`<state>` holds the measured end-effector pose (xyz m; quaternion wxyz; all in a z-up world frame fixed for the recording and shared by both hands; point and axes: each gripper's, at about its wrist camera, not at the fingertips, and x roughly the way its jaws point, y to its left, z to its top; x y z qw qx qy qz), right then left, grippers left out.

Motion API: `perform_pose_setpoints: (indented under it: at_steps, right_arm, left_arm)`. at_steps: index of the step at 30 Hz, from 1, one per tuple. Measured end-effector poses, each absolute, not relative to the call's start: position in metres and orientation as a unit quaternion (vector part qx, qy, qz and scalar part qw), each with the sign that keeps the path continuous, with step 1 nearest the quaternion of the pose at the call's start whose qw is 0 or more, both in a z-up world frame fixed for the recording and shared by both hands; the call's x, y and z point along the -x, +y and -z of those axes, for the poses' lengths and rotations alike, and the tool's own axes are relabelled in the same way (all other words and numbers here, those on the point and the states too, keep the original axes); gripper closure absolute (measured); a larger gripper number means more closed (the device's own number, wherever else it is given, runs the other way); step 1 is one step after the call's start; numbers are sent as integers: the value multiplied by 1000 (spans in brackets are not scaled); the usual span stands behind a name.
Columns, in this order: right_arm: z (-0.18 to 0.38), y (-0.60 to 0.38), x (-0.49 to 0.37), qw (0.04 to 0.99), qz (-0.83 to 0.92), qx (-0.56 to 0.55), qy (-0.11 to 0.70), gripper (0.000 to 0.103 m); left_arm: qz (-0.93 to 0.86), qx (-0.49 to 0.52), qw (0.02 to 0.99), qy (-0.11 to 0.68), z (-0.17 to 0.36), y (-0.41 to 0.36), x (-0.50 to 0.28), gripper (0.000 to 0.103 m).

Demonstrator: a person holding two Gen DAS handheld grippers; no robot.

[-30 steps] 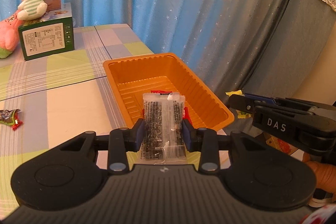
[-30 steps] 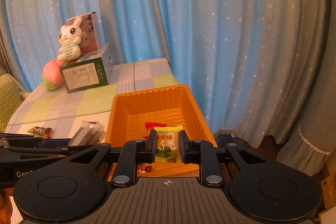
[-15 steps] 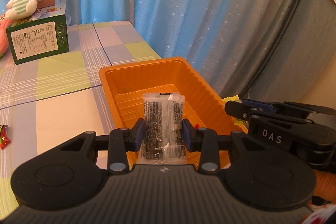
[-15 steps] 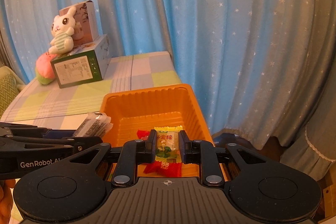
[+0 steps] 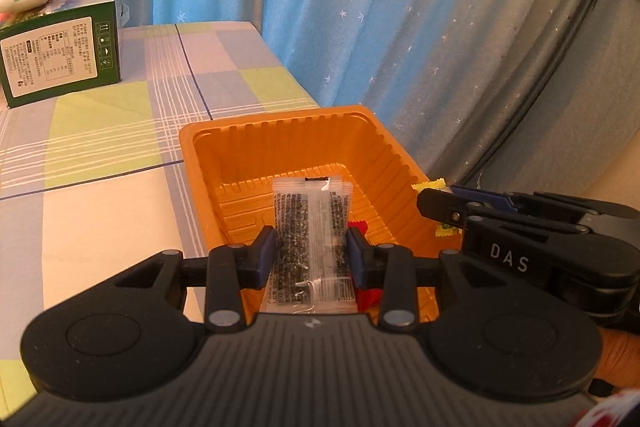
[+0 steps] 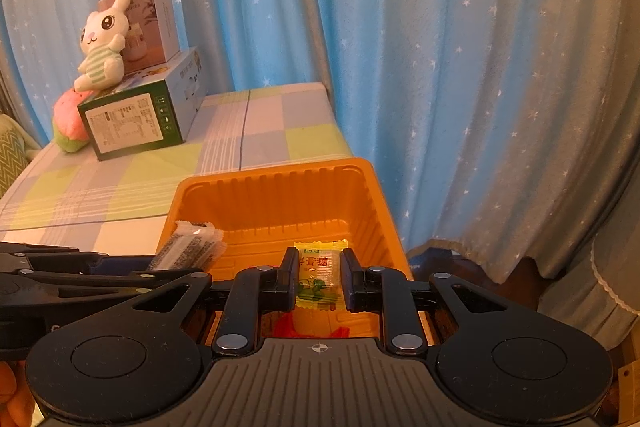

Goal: Organize snacks
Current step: 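Open the left tool to drop the seed packet while the right tool releases the yellow candy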

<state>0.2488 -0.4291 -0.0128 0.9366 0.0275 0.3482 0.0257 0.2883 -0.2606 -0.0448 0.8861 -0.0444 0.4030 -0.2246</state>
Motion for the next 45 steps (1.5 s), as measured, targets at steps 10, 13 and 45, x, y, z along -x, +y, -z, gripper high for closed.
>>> perform_pose_setpoints:
  at_steps: [10,13,45]
  right_arm:
    - [14,-432,-268,937,-20,-30,348,81]
    - [15,-434,-270,936,-20,-33,350,81]
    - [4,-423,-263,934,-40,-53,350,81]
  left_arm:
    - [224,50,887,401,44,-261,-309,69]
    - [227,58,883,406,48,-260,-314,69]
    - [196,49,894,399,43,-226,-291,57]
